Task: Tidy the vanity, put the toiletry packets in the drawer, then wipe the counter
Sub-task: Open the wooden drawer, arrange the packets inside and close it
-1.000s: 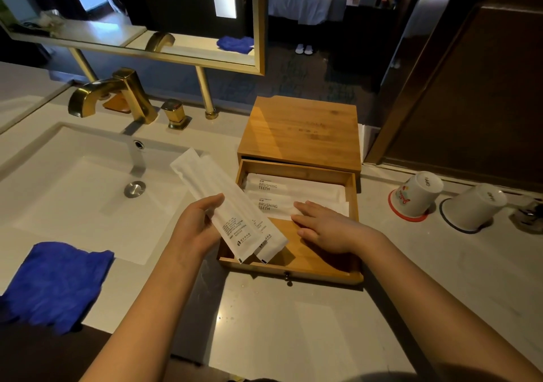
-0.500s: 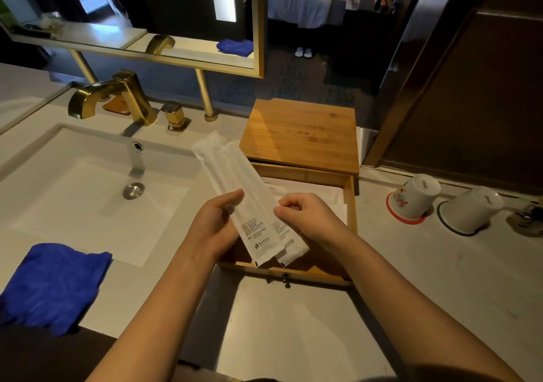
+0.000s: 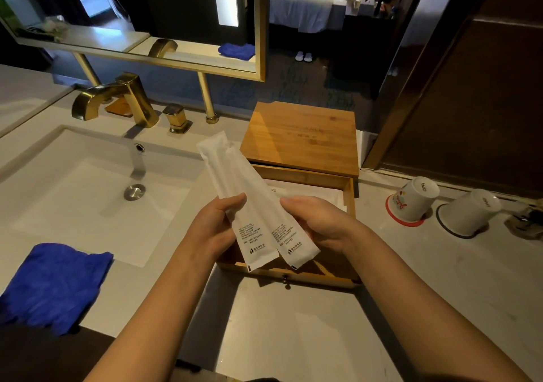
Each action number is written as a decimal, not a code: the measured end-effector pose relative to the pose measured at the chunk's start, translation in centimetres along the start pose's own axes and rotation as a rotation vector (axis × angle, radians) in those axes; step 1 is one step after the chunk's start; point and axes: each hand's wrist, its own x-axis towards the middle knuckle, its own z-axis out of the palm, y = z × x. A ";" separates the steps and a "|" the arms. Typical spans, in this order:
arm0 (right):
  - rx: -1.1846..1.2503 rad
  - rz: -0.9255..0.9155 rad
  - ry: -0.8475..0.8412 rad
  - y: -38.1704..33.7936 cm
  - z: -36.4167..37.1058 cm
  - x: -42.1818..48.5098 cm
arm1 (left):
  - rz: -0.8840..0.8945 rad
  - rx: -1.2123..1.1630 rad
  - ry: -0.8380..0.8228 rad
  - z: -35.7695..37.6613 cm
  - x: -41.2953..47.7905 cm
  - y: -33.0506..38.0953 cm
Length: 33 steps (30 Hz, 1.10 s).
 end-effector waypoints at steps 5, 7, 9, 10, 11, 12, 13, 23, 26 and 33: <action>0.031 0.009 -0.054 -0.1 0.9 0.2 | 0.061 0.066 -0.005 0.3 -0.2 -0.2; 0.040 0.003 -0.060 0.0 1.2 0.3 | 0.059 0.061 -0.007 0.4 -0.3 -0.2; 0.045 -0.021 -0.027 0.0 1.4 0.4 | 0.058 0.031 0.000 0.4 -0.3 -0.3; 0.042 -0.033 0.006 0.0 1.3 0.4 | 0.059 0.008 0.009 0.3 -0.3 -0.3; 0.031 -0.048 0.043 -0.1 1.2 0.5 | 0.061 -0.012 0.024 0.2 -0.4 -0.2; 0.010 -0.065 0.080 -0.1 1.1 0.5 | 0.063 -0.024 0.037 0.1 -0.4 -0.2; -0.011 -0.080 0.114 0.0 0.9 0.6 | 0.060 -0.035 0.043 0.0 -0.4 -0.2; -0.743 -0.108 0.166 2.1 -3.2 1.8 | 0.096 -0.195 0.071 -1.7 -1.3 1.4; -0.748 -0.147 0.215 2.7 -3.2 1.5 | 0.110 -0.206 0.086 -2.1 -1.4 1.8; -0.853 -0.211 0.206 3.5 -2.6 2.6 | 0.111 -0.217 0.099 -2.7 -1.6 1.8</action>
